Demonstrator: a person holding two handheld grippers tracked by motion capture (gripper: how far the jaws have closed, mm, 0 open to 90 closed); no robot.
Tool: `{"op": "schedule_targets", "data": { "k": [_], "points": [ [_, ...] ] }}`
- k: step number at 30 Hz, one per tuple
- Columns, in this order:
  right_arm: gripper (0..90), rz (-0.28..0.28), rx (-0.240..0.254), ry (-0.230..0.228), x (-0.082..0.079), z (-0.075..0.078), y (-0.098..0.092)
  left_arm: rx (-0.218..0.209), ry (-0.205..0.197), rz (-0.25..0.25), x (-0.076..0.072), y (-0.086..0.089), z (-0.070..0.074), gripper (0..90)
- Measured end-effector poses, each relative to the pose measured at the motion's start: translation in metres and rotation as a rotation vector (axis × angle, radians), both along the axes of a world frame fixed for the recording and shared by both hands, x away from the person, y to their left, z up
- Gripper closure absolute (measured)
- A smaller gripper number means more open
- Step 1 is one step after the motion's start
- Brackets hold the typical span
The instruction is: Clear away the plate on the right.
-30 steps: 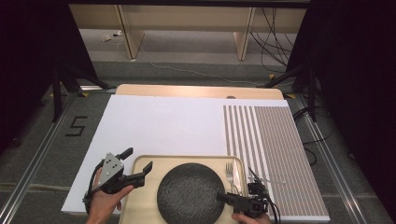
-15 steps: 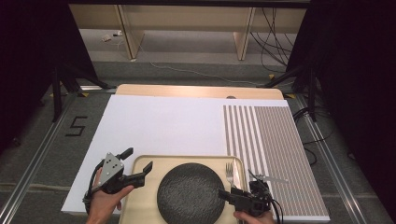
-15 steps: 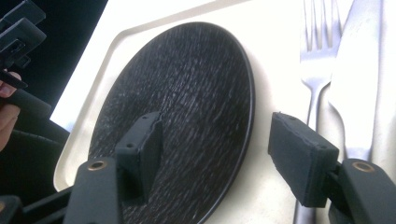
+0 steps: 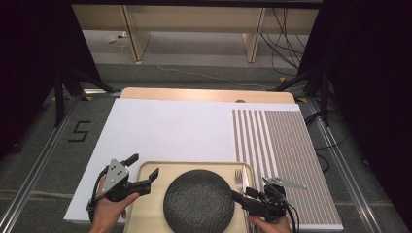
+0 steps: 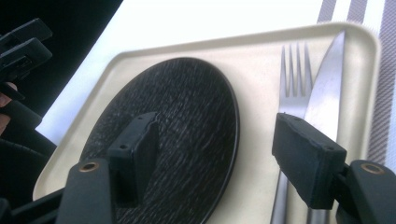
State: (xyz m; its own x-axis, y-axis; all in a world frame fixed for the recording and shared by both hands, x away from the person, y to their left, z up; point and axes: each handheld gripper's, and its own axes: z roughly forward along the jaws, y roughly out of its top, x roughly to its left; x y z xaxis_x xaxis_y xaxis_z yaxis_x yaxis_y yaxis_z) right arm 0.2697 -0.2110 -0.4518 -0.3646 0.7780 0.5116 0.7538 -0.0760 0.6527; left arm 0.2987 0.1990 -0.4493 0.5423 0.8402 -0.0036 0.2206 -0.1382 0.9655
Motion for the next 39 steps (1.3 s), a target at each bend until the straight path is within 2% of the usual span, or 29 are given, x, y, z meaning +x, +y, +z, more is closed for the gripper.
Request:
{"op": "schedule_targets", "data": {
  "k": [6, 10, 12, 16, 17, 18, 20, 21, 22, 23, 25, 26, 28, 29, 31, 32, 34, 38, 39],
  "points": [
    [32.1, 0.000, -0.022, -0.068, 0.000, 0.005, -0.003, 0.000, 0.000, 0.000, 0.000, 0.000, 0.000, 16.7],
    [31.5, -0.001, -0.057, -0.122, -0.001, 0.010, -0.003, 0.000, 0.000, 0.000, 0.000, 0.000, 0.000, 16.6],
    [30.8, -0.003, -0.055, -0.135, 0.000, 0.011, -0.004, -0.001, 0.001, 0.000, 0.000, 0.000, 0.000, 16.7],
    [29.9, 0.000, -0.095, -0.202, 0.000, 0.013, -0.006, -0.002, 0.001, 0.000, 0.000, 0.000, 0.000, 16.7],
    [29.7, 0.013, -0.104, -0.201, -0.001, 0.015, -0.007, -0.002, 0.001, -0.001, 0.000, 0.000, 0.000, 16.6],
    [29.5, 0.000, -0.100, -0.232, 0.000, 0.014, -0.007, 0.000, 0.000, 0.000, 0.000, 0.000, 0.000, 16.7],
    [29.2, 0.009, -0.098, -0.224, 0.000, 0.016, -0.009, -0.002, 0.001, -0.002, 0.000, 0.000, 0.000, 16.6],
    [29.1, 0.003, -0.093, -0.245, 0.000, 0.016, -0.009, -0.001, 0.001, -0.002, 0.000, 0.000, 0.000, 16.6],
    [29.0, 0.008, -0.107, -0.231, -0.001, 0.017, -0.010, -0.002, 0.002, -0.003, 0.000, 0.000, 0.000, 16.6],
    [29.0, 0.004, -0.092, -0.246, 0.000, 0.017, -0.010, -0.002, 0.002, -0.003, 0.000, 0.000, 0.000, 16.6],
    [28.1, 0.013, -0.100, -0.255, -0.001, 0.019, -0.012, -0.002, 0.001, -0.003, 0.000, 0.000, 0.000, 16.6],
    [27.8, 0.015, -0.097, -0.278, -0.001, 0.019, -0.012, -0.002, 0.001, -0.003, 0.000, 0.000, 0.000, 16.6],
    [26.6, 0.025, -0.144, -0.316, -0.001, 0.019, -0.013, -0.005, -0.002, -0.005, 0.000, 0.000, 0.000, 16.6],
    [26.3, 0.029, -0.155, -0.314, -0.001, 0.021, -0.014, -0.006, -0.002, -0.006, 0.000, 0.000, 0.000, 16.6],
    [25.3, 0.032, -0.166, -0.354, -0.001, 0.020, -0.014, -0.004, -0.001, -0.005, 0.000, 0.000, 0.000, 16.6],
    [24.8, 0.036, -0.190, -0.342, -0.002, 0.022, -0.015, -0.001, 0.001, -0.004, 0.000, 0.000, 0.000, 16.6],
    [24.0, 0.036, -0.203, -0.368, -0.002, 0.022, -0.015, -0.002, -0.001, -0.003, -0.001, 0.000, 0.001, 16.6],
    [23.0, 0.026, -0.182, -0.366, -0.002, 0.024, -0.018, -0.003, -0.004, -0.003, -0.001, 0.000, 0.001, 16.6],
    [22.8, 0.021, -0.197, -0.371, -0.002, 0.024, -0.019, -0.006, -0.002, -0.002, -0.001, 0.000, 0.001, 16.6]
  ]
}}
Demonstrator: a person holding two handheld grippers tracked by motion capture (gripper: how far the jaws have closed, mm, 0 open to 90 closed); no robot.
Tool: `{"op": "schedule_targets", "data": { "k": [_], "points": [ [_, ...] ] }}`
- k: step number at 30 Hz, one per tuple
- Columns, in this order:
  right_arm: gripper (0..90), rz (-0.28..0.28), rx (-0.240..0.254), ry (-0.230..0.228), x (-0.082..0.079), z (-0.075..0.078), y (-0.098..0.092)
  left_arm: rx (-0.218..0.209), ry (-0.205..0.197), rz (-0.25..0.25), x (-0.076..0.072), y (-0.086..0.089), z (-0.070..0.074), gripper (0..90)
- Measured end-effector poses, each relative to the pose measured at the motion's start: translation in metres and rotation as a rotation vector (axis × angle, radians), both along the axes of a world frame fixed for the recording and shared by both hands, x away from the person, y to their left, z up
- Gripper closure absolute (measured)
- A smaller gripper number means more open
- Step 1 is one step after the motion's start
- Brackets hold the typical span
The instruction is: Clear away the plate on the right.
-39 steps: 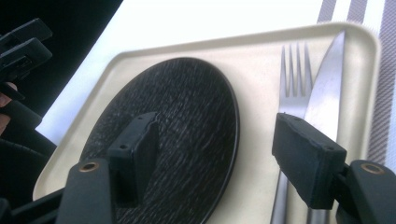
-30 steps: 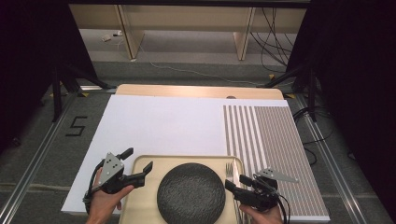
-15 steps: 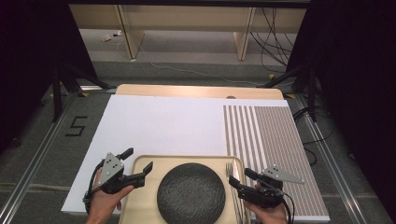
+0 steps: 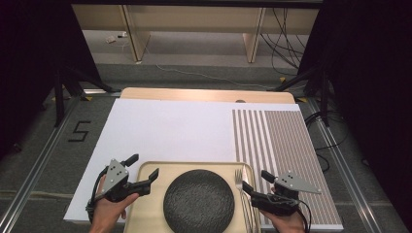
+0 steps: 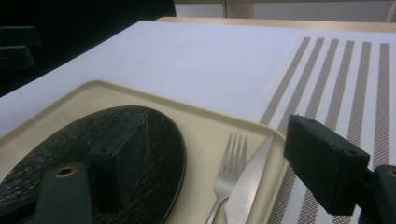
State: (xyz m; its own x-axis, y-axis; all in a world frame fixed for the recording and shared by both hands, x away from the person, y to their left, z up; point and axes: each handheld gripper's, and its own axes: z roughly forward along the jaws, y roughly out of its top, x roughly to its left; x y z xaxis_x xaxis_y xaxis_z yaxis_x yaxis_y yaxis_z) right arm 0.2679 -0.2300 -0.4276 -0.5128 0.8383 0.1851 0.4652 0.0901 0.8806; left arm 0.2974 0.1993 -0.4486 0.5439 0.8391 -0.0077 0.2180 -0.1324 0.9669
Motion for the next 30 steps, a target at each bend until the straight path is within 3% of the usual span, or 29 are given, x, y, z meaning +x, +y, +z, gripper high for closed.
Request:
{"op": "schedule_targets", "data": {
  "k": [2, 3, 5, 6, 7, 9, 10, 12, 13, 17, 21, 23, 30],
  "points": [
    [22.2, -0.013, -0.007, -0.006, 0.000, 0.001, -0.002, -0.001, -0.001, -0.001, 0.000, 0.000, 0.000, 16.6],
    [22.0, -0.009, -0.007, -0.033, 0.002, 0.000, -0.003, -0.002, -0.001, 0.000, 0.000, 0.000, 0.000, 16.6],
    [21.4, -0.015, -0.004, -0.009, 0.000, 0.002, -0.005, -0.002, -0.002, -0.001, 0.000, 0.000, 0.000, 16.6],
    [20.9, -0.027, -0.009, -0.044, 0.002, 0.000, -0.006, -0.001, -0.002, -0.001, 0.000, 0.000, 0.000, 16.6],
    [20.6, -0.032, -0.006, -0.010, 0.001, 0.002, -0.007, 0.000, -0.002, -0.001, 0.000, 0.000, 0.000, 16.6],
    [19.8, -0.026, 0.004, -0.017, 0.001, 0.003, -0.009, 0.002, -0.002, -0.002, 0.000, 0.000, 0.000, 16.6],
    [19.4, -0.037, -0.005, -0.049, 0.002, 0.002, -0.010, 0.001, -0.003, -0.002, 0.000, 0.000, 0.000, 16.6],
    [18.1, -0.046, 0.004, -0.025, 0.001, 0.003, -0.011, 0.001, -0.002, -0.002, 0.000, 0.000, 0.000, 16.6],
    [18.1, -0.056, -0.013, -0.050, 0.003, 0.002, -0.012, 0.003, -0.003, -0.003, 0.000, 0.000, 0.000, 16.6],
    [17.8, -0.040, 0.005, -0.026, 0.001, 0.003, -0.011, 0.002, -0.002, -0.003, 0.000, 0.000, 0.000, 16.6],
    [17.1, -0.044, -0.022, -0.046, 0.001, 0.002, -0.010, 0.003, -0.002, -0.003, 0.000, 0.000, 0.000, 16.6],
    [16.4, -0.046, -0.013, -0.058, 0.002, 0.002, -0.010, 0.003, -0.002, -0.003, 0.000, 0.000, 0.000, 16.6],
    [12.8, -0.058, -0.028, -0.044, 0.002, 0.002, -0.010, 0.005, -0.003, -0.003, 0.001, 0.000, 0.000, 16.6]
  ]
}}
